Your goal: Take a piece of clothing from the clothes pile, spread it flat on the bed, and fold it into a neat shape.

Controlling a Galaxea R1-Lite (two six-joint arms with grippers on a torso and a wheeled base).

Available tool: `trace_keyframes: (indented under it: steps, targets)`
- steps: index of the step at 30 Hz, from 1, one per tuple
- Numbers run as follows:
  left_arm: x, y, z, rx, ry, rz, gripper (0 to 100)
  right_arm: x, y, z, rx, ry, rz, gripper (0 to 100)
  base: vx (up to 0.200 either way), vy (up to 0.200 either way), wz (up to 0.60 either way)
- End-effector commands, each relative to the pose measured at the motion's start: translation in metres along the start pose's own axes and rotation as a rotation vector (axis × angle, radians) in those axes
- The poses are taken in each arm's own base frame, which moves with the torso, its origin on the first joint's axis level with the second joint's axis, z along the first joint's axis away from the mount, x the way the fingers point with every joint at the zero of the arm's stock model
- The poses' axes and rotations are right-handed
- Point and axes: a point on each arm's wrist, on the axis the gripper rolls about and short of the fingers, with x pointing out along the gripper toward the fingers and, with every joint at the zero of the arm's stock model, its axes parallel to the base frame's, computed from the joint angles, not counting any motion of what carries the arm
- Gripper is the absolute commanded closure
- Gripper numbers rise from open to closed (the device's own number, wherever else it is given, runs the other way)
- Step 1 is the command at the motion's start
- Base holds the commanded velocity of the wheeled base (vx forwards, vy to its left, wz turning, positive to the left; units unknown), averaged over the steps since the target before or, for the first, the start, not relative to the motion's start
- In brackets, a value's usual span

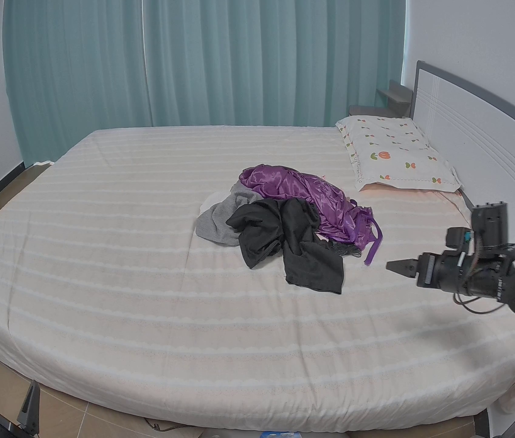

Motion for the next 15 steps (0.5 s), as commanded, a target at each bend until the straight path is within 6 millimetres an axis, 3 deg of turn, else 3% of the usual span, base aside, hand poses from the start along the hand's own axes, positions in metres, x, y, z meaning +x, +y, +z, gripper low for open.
trace_keyframes:
  steps: [1,9,15]
  targets:
    - [0.000,0.000,-0.005,0.000,-0.001,0.000,0,0.156,0.004,-0.026,0.116,0.076,-0.047,0,0.000,0.000,0.00]
    - [0.000,0.000,-0.005,0.000,-0.001,0.000,0,0.215,0.012,-0.043,0.185,0.081,-0.040,0,0.000,0.000,0.00]
    - [0.000,0.000,-0.005,0.000,-0.001,0.000,0,0.239,0.014,-0.054,0.179,0.081,-0.069,0,0.000,0.000,0.00]
